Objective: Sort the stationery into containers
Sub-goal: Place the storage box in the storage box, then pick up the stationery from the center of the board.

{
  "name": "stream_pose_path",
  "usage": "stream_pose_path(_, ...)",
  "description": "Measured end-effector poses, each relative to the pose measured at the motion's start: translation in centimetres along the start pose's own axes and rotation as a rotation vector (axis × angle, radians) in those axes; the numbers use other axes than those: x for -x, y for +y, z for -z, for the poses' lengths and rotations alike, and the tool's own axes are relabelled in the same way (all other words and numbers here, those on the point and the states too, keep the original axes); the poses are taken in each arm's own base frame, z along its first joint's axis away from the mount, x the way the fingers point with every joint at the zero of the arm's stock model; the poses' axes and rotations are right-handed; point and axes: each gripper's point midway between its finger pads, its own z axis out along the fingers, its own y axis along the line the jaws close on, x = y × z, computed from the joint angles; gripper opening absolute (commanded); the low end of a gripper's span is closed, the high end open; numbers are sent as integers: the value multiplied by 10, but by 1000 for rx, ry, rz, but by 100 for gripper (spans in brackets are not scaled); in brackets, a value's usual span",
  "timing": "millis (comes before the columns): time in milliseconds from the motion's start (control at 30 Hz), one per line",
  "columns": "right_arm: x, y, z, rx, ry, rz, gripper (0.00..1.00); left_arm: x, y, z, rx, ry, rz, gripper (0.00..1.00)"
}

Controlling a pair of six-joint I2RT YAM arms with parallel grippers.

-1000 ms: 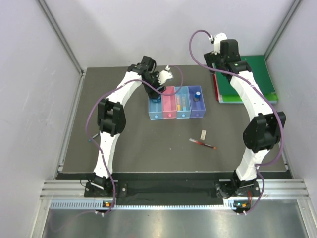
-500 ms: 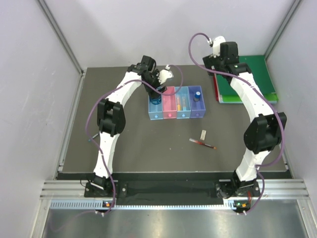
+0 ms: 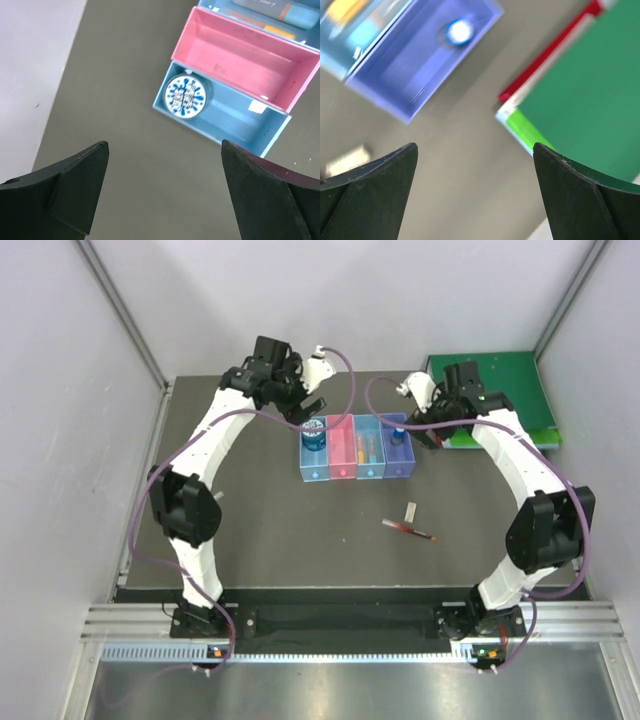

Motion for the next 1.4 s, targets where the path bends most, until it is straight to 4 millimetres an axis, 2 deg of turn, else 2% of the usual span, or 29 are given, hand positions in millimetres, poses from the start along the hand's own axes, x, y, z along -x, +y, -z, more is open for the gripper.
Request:
stream_pose_path(133,-15,27,2,142,41,150,100,1,6,22,72,0,4,99)
stream_pose_path(233,-31,48,1,232,74,245,100,-7,7,26,102,22,13,99)
stream_pose_path(433,-75,118,3,421,135,519,100,-30,11,34,178,72,36,99)
stream_pose_path(567,-90,146,9,489,119,722,100,-30,18,46,233,69,39,99)
stream_pose_path(733,-90,147,3,503,87,899,99,-20,25,56,279,35,52,99)
stream_pose_path(967,-95,146,-35,537,84,1083,94,-24,23,54,281,41,82,99)
stream_pose_path(1067,-98,149,-45,567,80,1153,94,-29,20,52,277,53,87,99)
stream_pose_path(1400,-104,154,-45,626,49,1309,87,-34,19,53,287,66,88,99)
